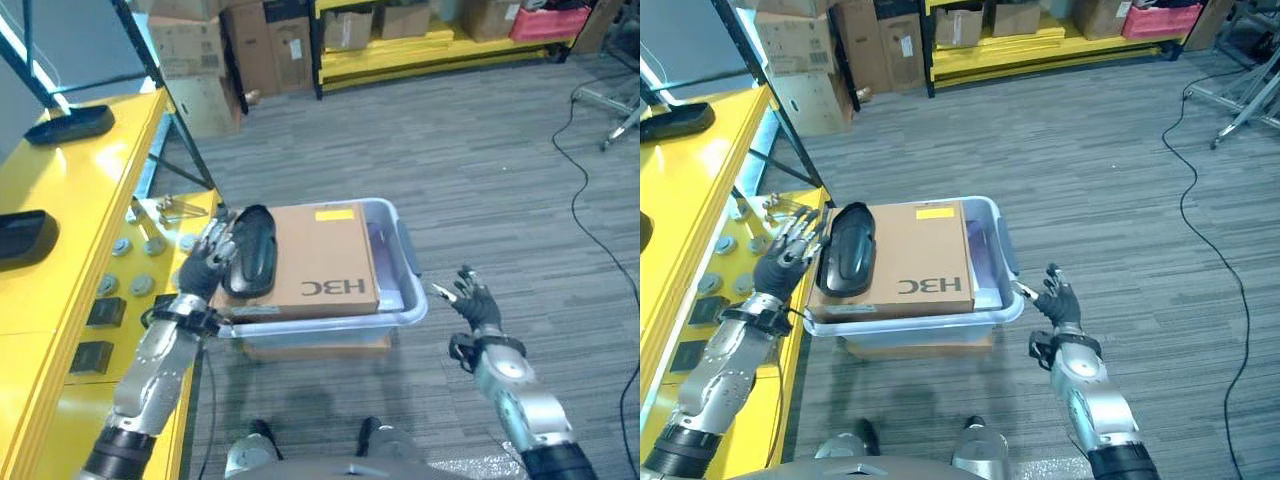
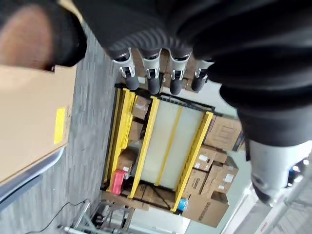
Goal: Move parts from the plastic box to the shelf.
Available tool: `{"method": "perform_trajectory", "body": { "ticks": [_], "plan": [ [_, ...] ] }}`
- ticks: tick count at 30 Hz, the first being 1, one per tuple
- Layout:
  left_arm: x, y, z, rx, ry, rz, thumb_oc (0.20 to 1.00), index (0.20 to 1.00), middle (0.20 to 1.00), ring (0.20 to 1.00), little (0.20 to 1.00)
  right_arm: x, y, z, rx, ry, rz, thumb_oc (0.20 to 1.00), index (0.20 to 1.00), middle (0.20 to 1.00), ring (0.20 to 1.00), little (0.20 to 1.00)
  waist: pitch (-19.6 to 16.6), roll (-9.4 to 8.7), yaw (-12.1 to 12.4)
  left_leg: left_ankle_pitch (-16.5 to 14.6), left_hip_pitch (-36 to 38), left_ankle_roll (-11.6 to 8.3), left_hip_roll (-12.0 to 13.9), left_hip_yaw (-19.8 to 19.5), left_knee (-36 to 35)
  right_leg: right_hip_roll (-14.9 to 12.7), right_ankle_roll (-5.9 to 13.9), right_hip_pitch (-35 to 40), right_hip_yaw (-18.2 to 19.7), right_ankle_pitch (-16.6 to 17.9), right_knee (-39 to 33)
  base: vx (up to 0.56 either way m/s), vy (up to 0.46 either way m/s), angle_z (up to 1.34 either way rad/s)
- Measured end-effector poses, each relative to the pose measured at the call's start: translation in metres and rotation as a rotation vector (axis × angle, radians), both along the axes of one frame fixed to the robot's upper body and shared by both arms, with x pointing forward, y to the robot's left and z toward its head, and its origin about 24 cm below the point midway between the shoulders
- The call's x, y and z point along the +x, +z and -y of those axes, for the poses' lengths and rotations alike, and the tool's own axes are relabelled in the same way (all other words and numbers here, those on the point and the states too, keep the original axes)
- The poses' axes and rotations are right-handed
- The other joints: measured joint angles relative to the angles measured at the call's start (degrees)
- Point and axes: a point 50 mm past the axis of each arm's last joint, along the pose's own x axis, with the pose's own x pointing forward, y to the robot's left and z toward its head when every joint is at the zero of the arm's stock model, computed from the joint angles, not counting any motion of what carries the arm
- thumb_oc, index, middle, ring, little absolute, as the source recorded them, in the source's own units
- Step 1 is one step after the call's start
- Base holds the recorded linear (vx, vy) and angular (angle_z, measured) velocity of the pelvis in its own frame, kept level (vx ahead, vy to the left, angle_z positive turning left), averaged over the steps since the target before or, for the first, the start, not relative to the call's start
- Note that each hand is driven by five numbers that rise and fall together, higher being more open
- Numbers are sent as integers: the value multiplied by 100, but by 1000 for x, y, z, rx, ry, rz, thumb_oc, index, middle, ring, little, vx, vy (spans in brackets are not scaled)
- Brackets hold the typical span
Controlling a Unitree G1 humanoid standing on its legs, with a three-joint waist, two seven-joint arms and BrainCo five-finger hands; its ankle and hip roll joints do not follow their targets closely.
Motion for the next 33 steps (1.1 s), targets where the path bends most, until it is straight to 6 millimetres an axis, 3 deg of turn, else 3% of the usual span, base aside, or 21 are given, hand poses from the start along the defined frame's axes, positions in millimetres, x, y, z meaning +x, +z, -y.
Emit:
{"method": "perform_trajectory", "body": {
  "ticks": [3, 6, 12, 15, 16, 20, 23, 33],
  "plan": [
    [-2, -1, -9, 34, 16, -23, 1000, 1000, 1000, 1000, 1000, 3, 4, -5, 6, 12, 23, 1000, 1000, 1000, 1000, 1000, 12, -229, 200, -200, 15, 186, -300, -4, 23, -290, 196, 71, -1, 111, -97, 88, 122, 9],
    [-3, 0, -13, 58, 12, -23, 1000, 1000, 1000, 1000, 1000, 16, 17, -8, -38, 32, 80, 1000, 1000, 1000, 1000, 1000, 33, -207, 409, -293, 9, 311, -533, -44, 41, -459, 355, 259, -33, 319, -336, 90, 111, 17],
    [-4, 10, 0, 67, -76, 33, 1000, 1000, 1000, 1000, 1000, 57, 54, -19, -128, 34, 225, 1000, 1000, 1000, 1000, 1000, 155, -160, 764, -358, -141, 381, -630, -281, 185, -522, 405, 423, -215, 476, -572, 10, 72, 20],
    [2, 16, 15, 68, -152, 70, 1000, 1000, 1000, 1000, 1000, 84, 70, -12, -153, -73, 259, 1000, 1000, 1000, 1000, 1000, 297, -90, 939, -381, -515, 386, -594, -478, 423, -527, 376, 228, -338, 489, -553, -142, 38, 23],
    [6, 22, 20, 68, -170, 97, 1000, 1000, 1000, 1000, 1000, 97, 82, -7, -170, -136, 276, 1000, 1000, 1000, 1000, 1000, 430, -32, 1040, -362, -751, 413, -557, -493, 539, -523, 333, 43, -365, 538, -509, -137, 22, 14],
    [21, 46, 41, 74, -240, 210, 1000, 1000, 1000, 1000, 1000, 124, 100, 17, -205, -389, 259, 1000, 1000, 1000, 1000, 1000, 922, 122, 1368, -252, -1326, 518, -554, -783, 729, -524, 273, -277, -632, 650, -442, -172, 37, 30],
    [25, 49, 46, 79, -257, 222, 1000, 1000, 1000, 1000, 1000, 130, 104, 19, -201, -448, 255, 1000, 1000, 1000, 1000, 1000, 1190, 147, 1525, -215, -1452, 545, -606, -885, 748, -564, 270, -359, -674, 648, -382, -57, 74, 20],
    [25, 49, 45, 77, -248, 254, 1000, 1000, 1000, 1000, 1000, 133, 97, 24, -227, -481, 227, 1000, 1000, 1000, 1000, 1000, 1256, 180, 1867, -226, -1488, 576, -816, -1147, 726, -706, 359, -158, -985, 633, -461, -21, 43, 17]
  ]
}}
